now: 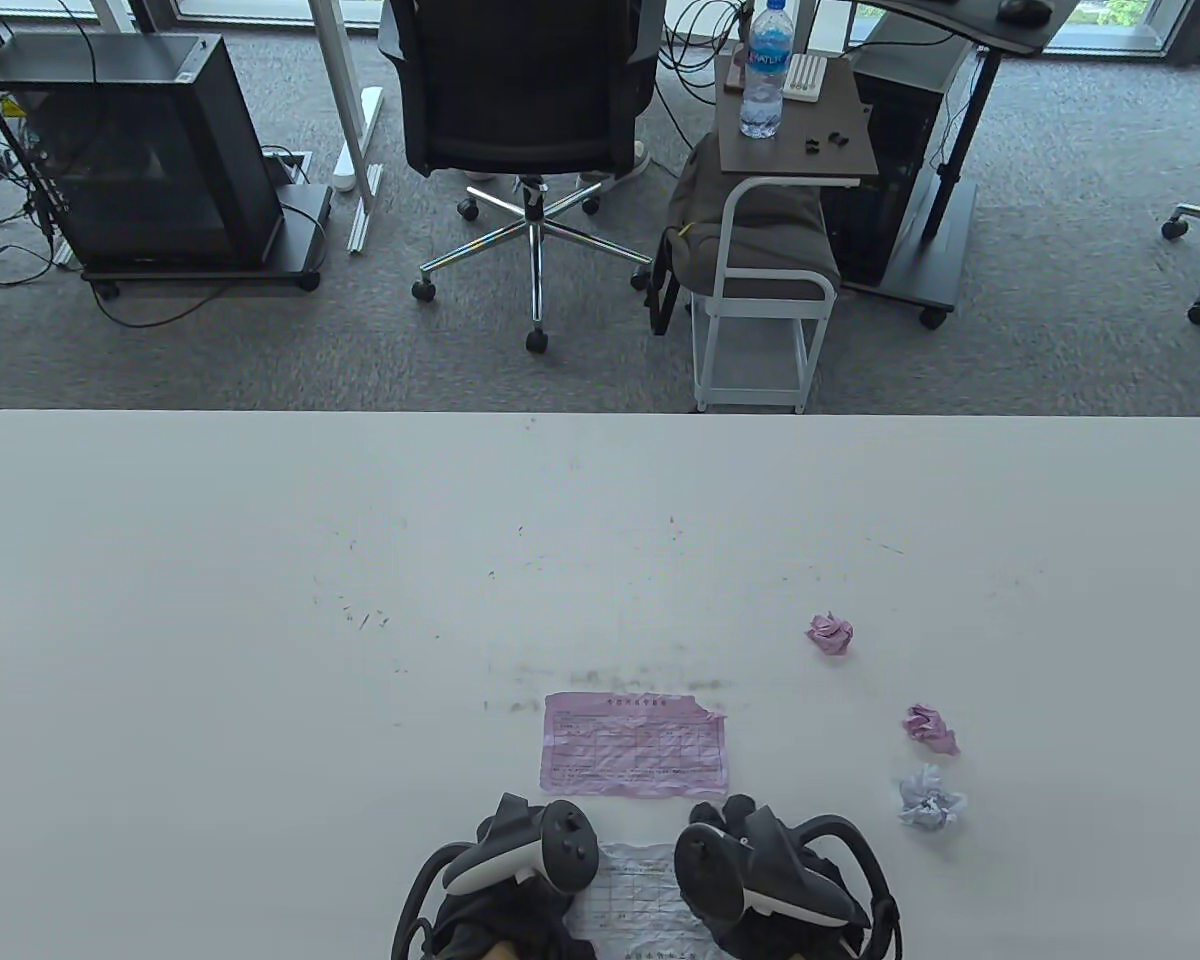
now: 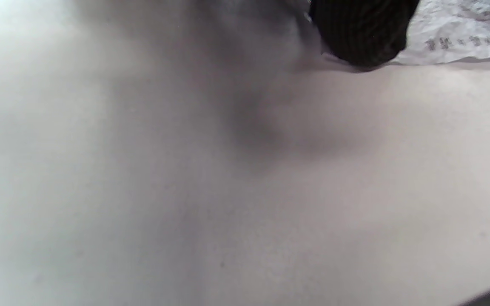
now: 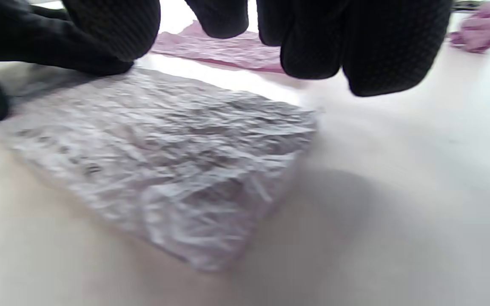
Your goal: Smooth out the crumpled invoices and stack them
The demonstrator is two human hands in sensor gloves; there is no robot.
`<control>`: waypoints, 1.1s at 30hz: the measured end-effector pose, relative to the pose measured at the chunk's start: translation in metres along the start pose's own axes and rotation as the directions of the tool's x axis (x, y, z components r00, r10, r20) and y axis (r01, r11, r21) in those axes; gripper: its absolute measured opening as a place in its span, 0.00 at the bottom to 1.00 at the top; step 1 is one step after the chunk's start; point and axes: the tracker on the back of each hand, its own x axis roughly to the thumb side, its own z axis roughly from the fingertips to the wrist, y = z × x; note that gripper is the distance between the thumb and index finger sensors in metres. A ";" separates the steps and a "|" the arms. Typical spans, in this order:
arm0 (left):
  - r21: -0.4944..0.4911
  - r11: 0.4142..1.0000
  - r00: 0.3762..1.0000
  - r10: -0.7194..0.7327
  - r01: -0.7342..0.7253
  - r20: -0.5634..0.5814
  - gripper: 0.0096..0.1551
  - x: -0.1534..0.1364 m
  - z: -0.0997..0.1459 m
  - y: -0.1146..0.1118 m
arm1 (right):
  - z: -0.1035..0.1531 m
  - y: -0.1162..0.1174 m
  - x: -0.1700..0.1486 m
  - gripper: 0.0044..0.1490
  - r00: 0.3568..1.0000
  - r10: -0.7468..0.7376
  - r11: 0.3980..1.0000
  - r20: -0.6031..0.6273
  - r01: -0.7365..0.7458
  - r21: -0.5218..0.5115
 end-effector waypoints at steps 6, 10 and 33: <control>0.000 1.000 1.000 0.003 -0.003 0.005 0.56 -0.001 0.000 0.000 | -0.006 0.010 0.037 0.34 0.947 -0.033 0.997 0.320 0.007 0.083; 0.000 1.000 1.000 0.003 -0.003 0.006 0.56 -0.001 0.000 0.000 | -0.009 0.021 0.039 0.33 0.942 -0.097 0.967 0.322 0.013 0.253; -0.003 1.000 1.000 0.008 -0.008 0.007 0.56 0.000 0.000 0.000 | 0.010 -0.002 -0.051 0.32 0.930 -0.347 0.934 -0.122 0.330 -0.138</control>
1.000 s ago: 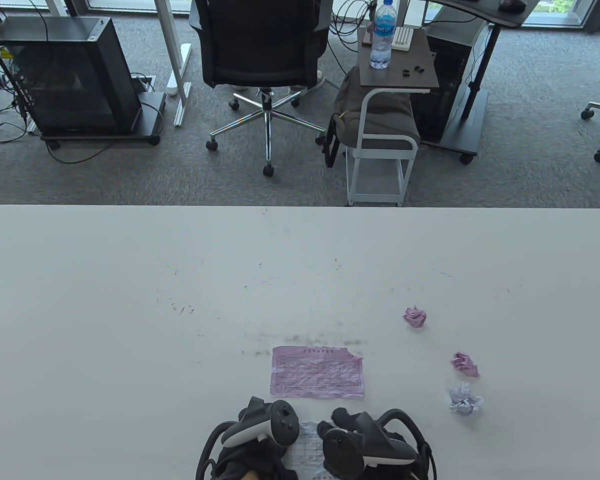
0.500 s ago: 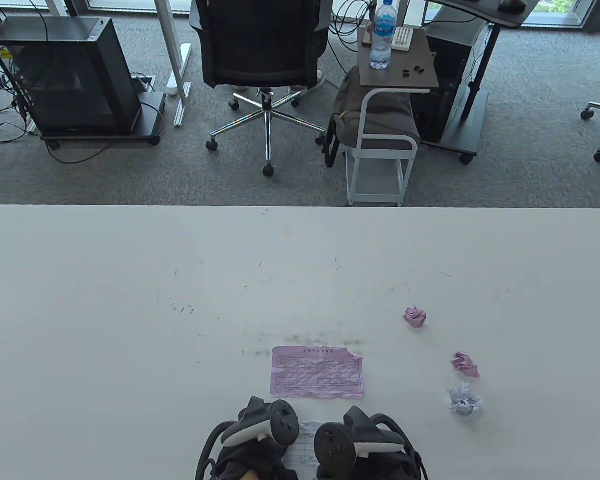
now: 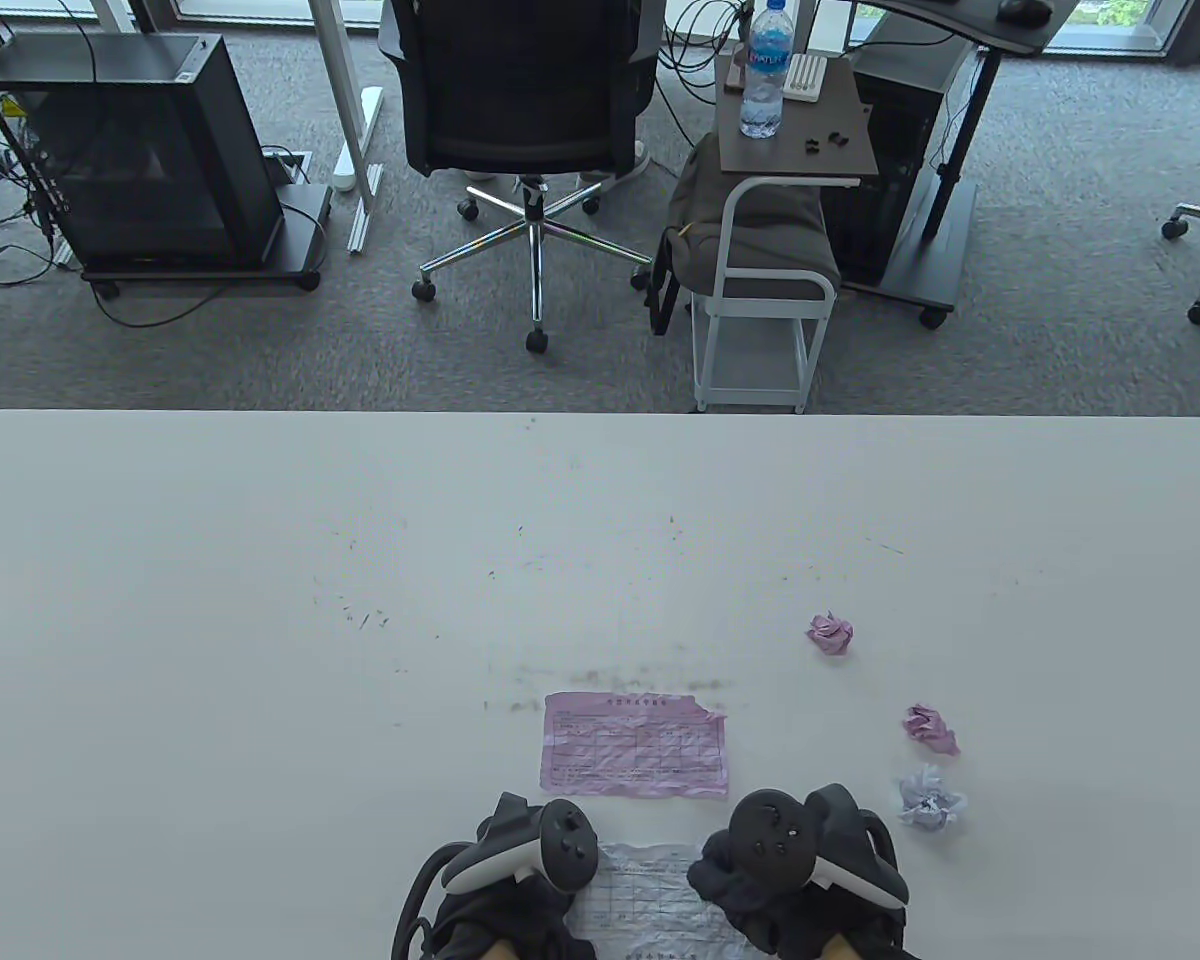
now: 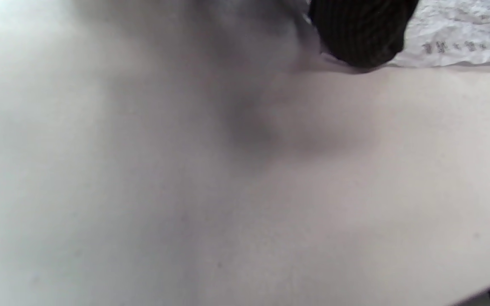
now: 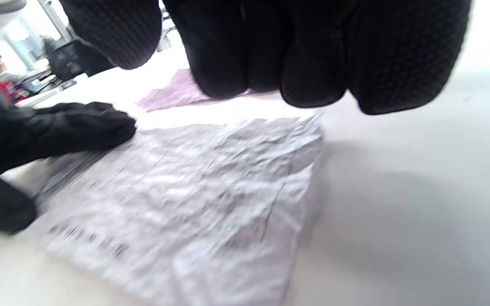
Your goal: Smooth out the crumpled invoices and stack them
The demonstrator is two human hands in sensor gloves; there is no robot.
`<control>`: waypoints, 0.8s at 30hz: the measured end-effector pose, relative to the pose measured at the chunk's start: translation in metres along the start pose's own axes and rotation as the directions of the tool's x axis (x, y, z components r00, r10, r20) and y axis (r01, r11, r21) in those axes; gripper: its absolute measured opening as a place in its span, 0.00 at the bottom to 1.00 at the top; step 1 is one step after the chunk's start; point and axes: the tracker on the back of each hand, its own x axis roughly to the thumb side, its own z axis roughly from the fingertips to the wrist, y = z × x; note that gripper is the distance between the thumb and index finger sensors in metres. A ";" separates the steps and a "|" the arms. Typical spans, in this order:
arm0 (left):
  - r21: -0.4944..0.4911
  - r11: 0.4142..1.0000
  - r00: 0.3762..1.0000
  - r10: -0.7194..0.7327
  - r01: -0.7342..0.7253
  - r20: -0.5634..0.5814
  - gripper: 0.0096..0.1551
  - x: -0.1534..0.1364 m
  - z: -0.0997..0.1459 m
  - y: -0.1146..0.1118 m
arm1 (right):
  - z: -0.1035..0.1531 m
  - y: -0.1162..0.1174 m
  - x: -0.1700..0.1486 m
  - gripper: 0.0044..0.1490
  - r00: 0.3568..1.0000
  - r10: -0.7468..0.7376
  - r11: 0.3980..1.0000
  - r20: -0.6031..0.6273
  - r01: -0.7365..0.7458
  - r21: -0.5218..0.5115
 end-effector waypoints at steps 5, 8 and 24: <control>0.002 1.000 1.000 -0.001 0.001 0.003 0.56 0.000 0.000 0.000 | -0.008 0.015 -0.003 0.40 0.992 0.092 0.994 -0.089 -0.086 0.067; 0.003 1.000 1.000 -0.002 0.002 0.004 0.55 -0.001 0.000 0.000 | -0.012 0.023 -0.002 0.43 0.985 0.128 0.989 -0.116 -0.119 0.087; 0.010 1.000 1.000 -0.002 0.002 0.009 0.56 -0.001 0.000 0.000 | -0.012 0.025 -0.002 0.37 0.977 0.177 0.984 -0.118 -0.175 0.027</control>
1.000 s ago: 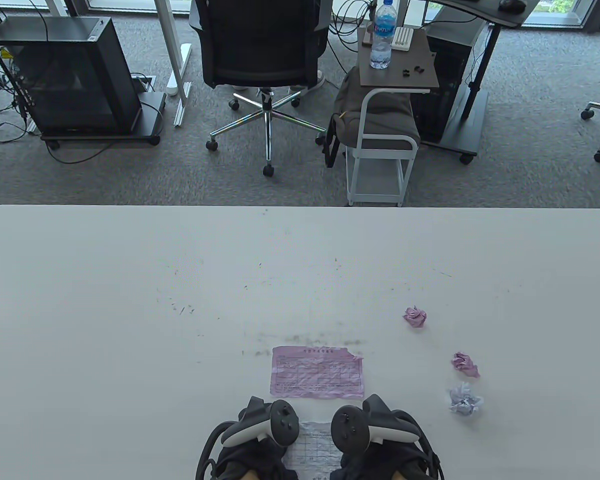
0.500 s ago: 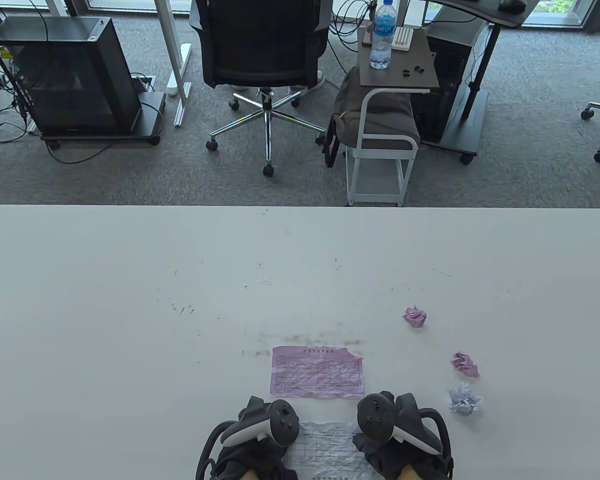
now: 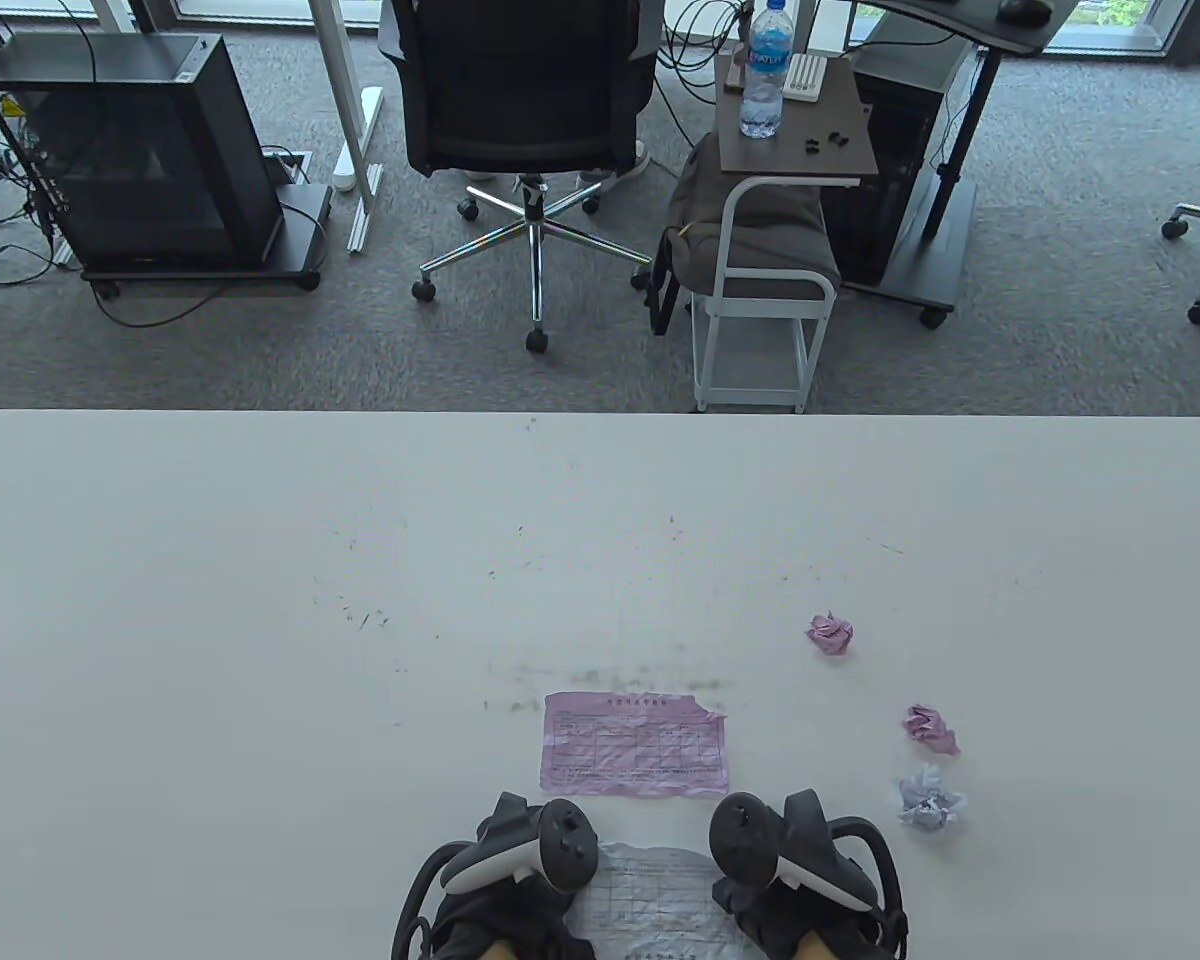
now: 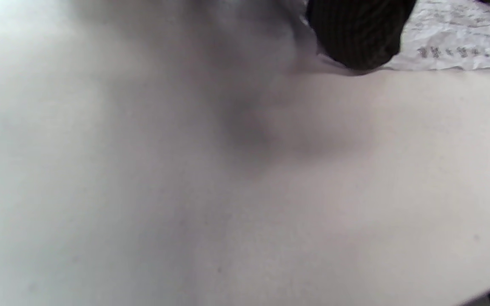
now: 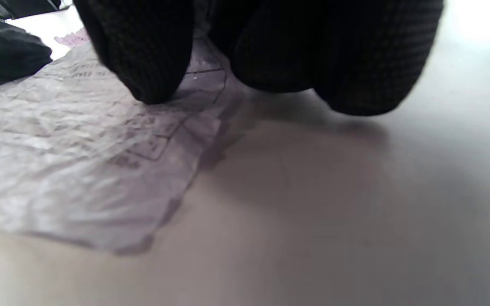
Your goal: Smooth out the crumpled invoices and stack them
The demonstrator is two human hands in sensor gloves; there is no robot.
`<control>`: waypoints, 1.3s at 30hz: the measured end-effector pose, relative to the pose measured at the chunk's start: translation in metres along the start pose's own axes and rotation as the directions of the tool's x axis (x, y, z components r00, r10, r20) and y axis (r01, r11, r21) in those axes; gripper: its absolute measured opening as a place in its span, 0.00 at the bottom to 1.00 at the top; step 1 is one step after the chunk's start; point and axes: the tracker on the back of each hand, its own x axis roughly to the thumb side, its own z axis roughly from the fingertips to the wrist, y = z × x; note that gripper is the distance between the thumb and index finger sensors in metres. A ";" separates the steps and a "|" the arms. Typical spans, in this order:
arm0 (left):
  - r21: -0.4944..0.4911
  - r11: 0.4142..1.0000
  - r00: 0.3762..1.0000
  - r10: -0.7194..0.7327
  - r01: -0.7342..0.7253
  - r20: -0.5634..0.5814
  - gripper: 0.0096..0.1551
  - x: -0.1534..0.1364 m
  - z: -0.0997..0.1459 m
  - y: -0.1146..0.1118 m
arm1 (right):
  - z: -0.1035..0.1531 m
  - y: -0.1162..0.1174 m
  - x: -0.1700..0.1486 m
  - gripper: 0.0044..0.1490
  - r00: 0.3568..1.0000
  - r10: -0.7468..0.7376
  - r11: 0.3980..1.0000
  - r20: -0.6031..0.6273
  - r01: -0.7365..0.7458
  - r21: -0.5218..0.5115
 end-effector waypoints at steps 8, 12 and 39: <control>0.003 1.000 1.000 -0.003 0.003 -0.002 0.55 0.000 0.000 0.000 | 0.007 -0.017 -0.003 0.23 0.986 -0.147 0.986 0.076 0.152 -0.063; 0.003 1.000 1.000 -0.009 0.009 -0.009 0.56 0.001 0.000 -0.001 | 0.012 -0.024 -0.011 0.24 0.889 -0.431 0.890 0.154 0.447 -0.089; 0.011 0.427 0.278 0.569 -0.904 0.774 0.60 -0.026 0.040 0.029 | 0.058 -0.080 -0.035 0.24 0.407 -0.713 0.316 0.572 0.914 -0.256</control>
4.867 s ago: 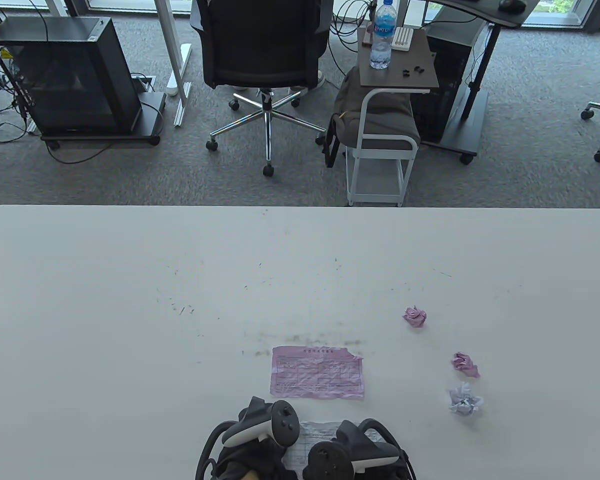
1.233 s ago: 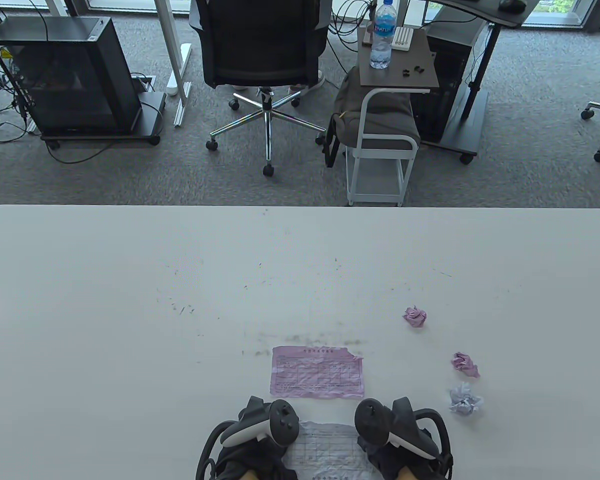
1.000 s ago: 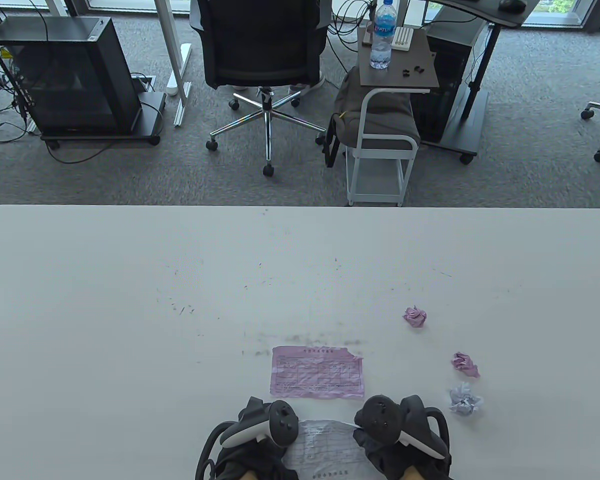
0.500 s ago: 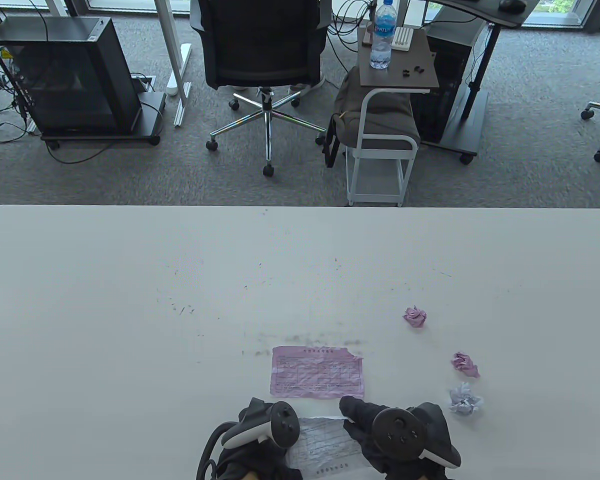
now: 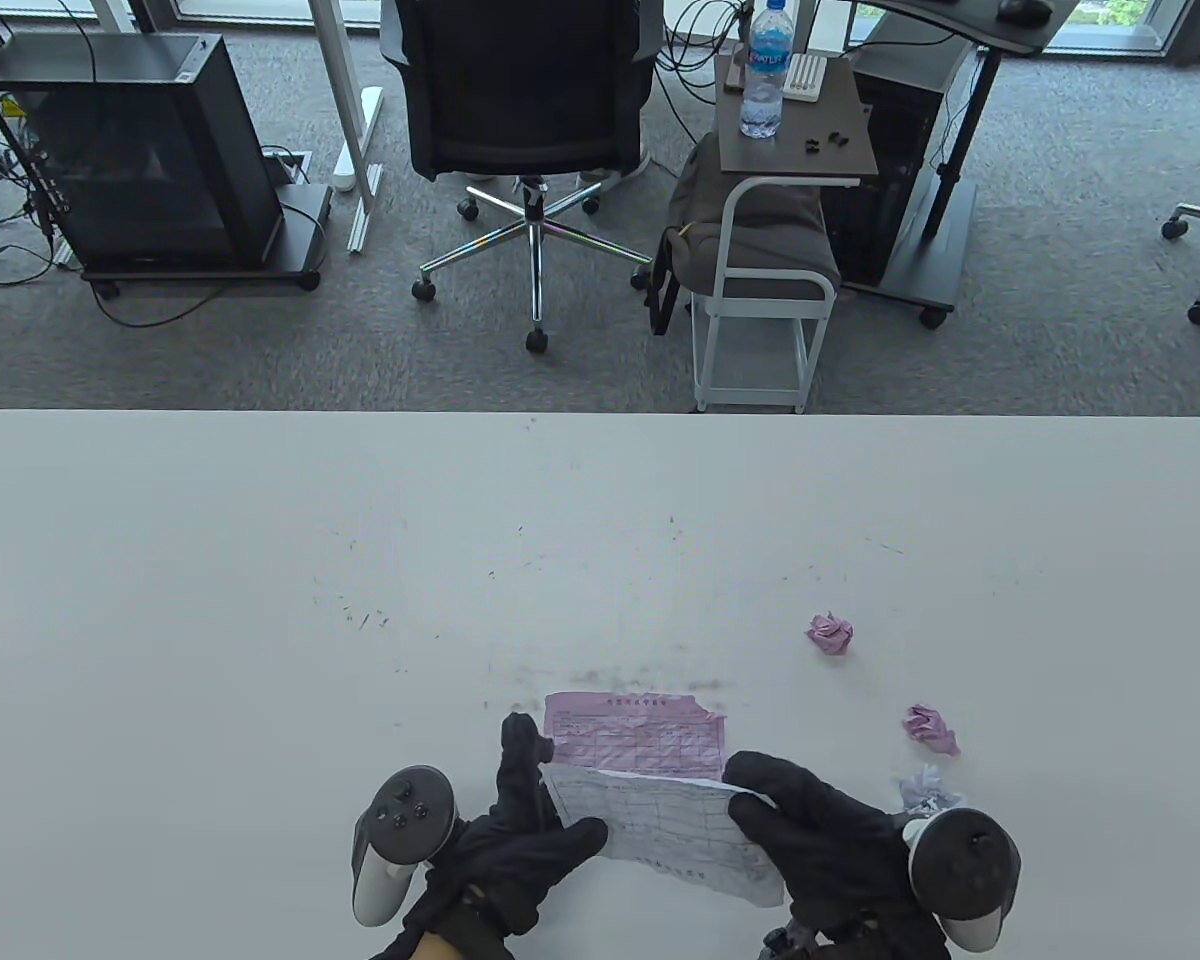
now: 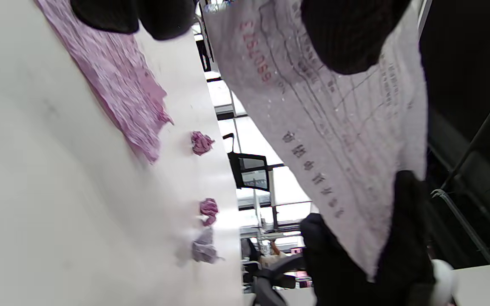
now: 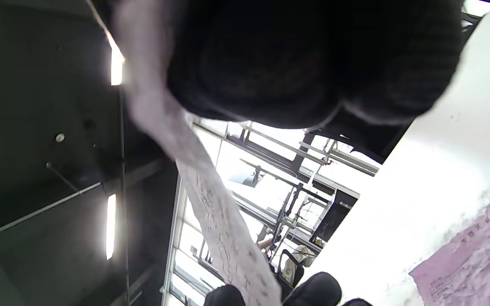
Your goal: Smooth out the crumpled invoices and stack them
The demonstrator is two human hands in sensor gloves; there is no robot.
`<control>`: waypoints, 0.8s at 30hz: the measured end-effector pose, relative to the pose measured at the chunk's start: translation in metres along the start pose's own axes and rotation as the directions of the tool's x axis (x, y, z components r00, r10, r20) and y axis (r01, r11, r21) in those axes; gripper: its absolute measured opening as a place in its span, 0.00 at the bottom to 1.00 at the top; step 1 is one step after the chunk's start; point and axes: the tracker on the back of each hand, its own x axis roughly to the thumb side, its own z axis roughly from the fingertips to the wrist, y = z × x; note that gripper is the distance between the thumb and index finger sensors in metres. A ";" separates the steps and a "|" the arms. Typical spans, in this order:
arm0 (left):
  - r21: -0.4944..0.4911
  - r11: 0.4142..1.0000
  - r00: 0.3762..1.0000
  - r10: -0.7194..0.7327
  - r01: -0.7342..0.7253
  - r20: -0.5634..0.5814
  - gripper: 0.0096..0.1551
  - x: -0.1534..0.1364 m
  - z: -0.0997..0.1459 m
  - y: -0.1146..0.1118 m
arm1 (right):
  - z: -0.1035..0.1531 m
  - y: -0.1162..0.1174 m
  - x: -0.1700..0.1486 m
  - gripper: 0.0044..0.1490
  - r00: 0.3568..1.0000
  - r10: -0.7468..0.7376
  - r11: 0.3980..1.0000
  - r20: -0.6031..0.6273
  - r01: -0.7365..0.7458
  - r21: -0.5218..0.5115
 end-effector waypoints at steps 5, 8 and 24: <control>0.100 0.991 0.989 -0.097 0.086 0.108 0.51 0.014 0.004 0.001 | -0.001 -0.004 -0.014 0.25 0.996 0.069 0.998 -0.065 -0.069 -0.008; 0.217 0.947 0.948 -0.275 0.237 0.163 0.45 0.026 0.008 0.003 | -0.003 -0.003 -0.018 0.26 0.993 0.077 0.997 -0.092 -0.076 0.007; 0.119 0.778 0.784 -0.621 0.617 -0.002 0.30 0.055 -0.002 -0.007 | -0.014 0.011 0.003 0.36 0.850 0.501 0.864 -0.161 -0.482 0.145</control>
